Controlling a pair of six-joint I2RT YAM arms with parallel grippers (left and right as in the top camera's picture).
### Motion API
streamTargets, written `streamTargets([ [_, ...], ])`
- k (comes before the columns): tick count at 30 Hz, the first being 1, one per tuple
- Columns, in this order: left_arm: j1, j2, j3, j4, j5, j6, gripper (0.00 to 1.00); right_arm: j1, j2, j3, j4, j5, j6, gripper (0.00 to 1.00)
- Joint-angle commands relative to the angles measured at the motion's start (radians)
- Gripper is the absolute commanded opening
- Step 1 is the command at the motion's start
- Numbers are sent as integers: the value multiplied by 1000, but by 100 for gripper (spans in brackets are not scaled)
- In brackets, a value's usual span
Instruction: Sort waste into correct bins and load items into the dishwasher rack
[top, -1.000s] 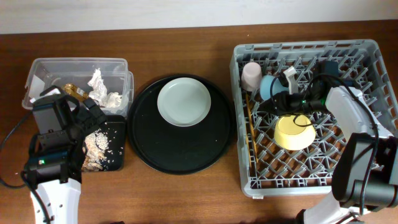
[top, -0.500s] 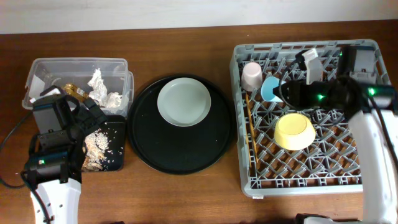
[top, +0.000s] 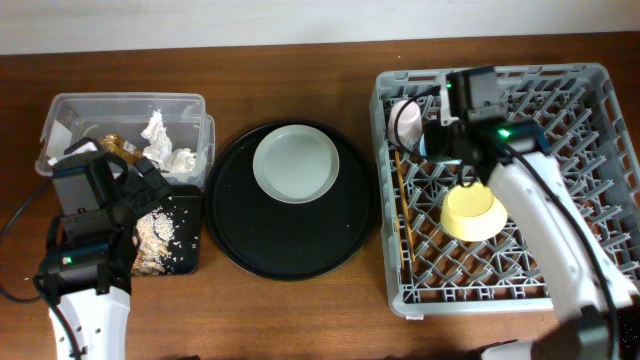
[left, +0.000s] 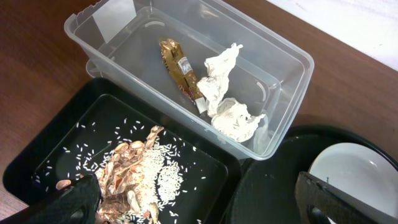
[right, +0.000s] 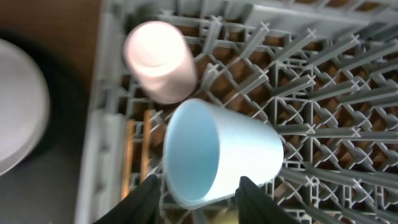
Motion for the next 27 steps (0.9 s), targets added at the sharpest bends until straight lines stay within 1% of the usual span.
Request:
streamTargets([
  [1,4,-2,11,1,-4,-12,99,6,92,10,29,145,12,38],
  [3,4,-2,11,1,-4,-13,99,6,104,10,32,178,12,35],
  [8,4,-2,11,1,-4,-13,99,6,70,10,28,180,12,27],
  [10,4,-2,11,1,-4,-13,99,6,58,10,27,180,12,18],
  [11,4,-2,11,1,-4,-13,99,6,52,10,21,179,12,4],
  [15,4,-2,11,1,-4,-13,99,6,-20,11,10,139,12,4],
  [18,4,-2,11,1,-4,-13,99,6,-98,11,9,-45,12,4],
  [20,4,-2,11,1,-4,-13,99,6,-161,11,9,-343,11,4],
  [23,4,-2,11,1,-4,-13,99,6,-177,10,9,-649,8,4],
  [24,4,-2,11,1,-4,-13,99,6,-173,10,6,-673,8,4],
  [26,4,-2,11,1,-4,-13,99,6,-164,10,2,-707,-64,4],
  [27,4,-2,11,1,-4,-12,99,6,-162,10,-3,-708,-76,4],
])
